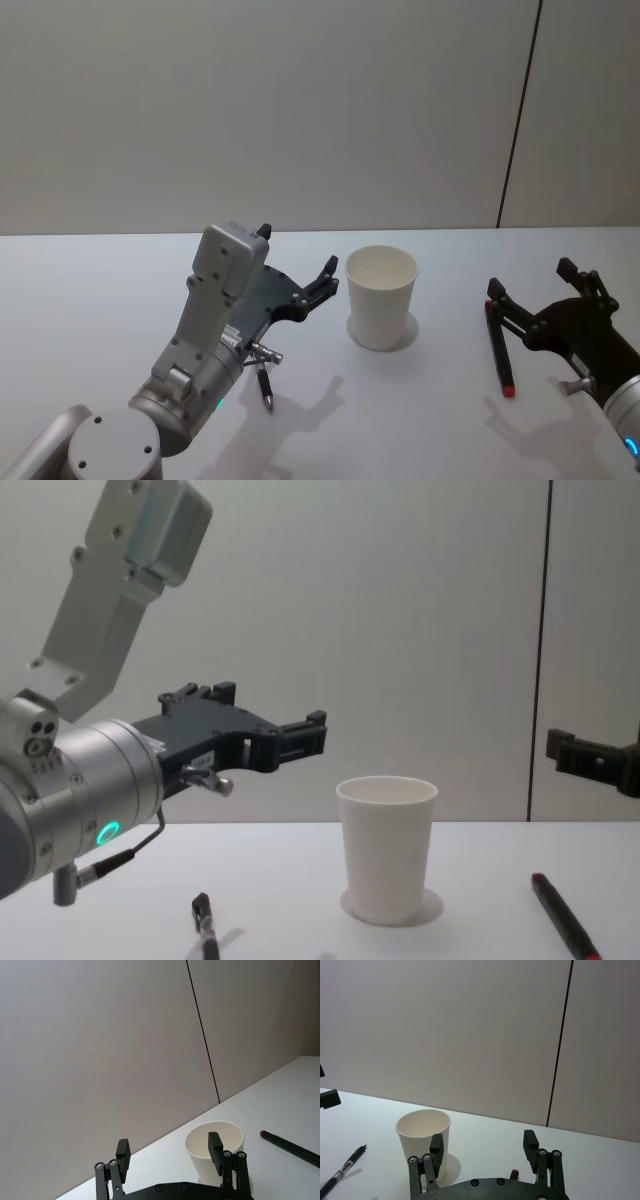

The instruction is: Place the pen into the pen holder.

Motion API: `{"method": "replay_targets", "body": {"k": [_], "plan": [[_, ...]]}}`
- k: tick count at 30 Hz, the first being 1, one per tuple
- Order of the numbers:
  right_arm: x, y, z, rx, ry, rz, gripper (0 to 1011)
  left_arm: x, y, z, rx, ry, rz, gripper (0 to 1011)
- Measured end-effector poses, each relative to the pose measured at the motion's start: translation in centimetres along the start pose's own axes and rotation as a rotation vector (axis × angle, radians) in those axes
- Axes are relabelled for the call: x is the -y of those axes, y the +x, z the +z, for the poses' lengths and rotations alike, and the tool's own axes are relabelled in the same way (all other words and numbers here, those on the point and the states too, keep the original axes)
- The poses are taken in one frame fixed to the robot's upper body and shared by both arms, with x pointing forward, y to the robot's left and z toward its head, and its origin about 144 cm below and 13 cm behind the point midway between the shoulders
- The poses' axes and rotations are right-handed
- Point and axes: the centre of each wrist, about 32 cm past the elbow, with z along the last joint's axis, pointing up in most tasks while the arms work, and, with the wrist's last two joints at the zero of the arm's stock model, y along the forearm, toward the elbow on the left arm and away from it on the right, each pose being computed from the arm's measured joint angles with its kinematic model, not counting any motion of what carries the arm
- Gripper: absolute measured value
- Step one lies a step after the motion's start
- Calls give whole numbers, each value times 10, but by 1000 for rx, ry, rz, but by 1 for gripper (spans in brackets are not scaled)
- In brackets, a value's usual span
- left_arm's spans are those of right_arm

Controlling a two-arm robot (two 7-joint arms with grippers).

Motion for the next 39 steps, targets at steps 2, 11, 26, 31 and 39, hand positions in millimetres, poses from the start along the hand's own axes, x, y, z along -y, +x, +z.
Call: {"method": "replay_targets", "body": {"k": [2,11,26,31,39], "plan": [[0,0,0,0,0,0,1001,0,0,0,0,0,0,1003],[0,0,0,0,0,0,1001,0,0,0,0,0,0,1002],[0,0,0,0,0,0,1001,0,0,0,0,0,0,1003],[-1,-1,0,-1,-3,-2,1002,0,0,0,0,0,0,1002],[-6,-6,4,-7,-30,-11,1002,0,0,0,0,0,0,1002]]}}
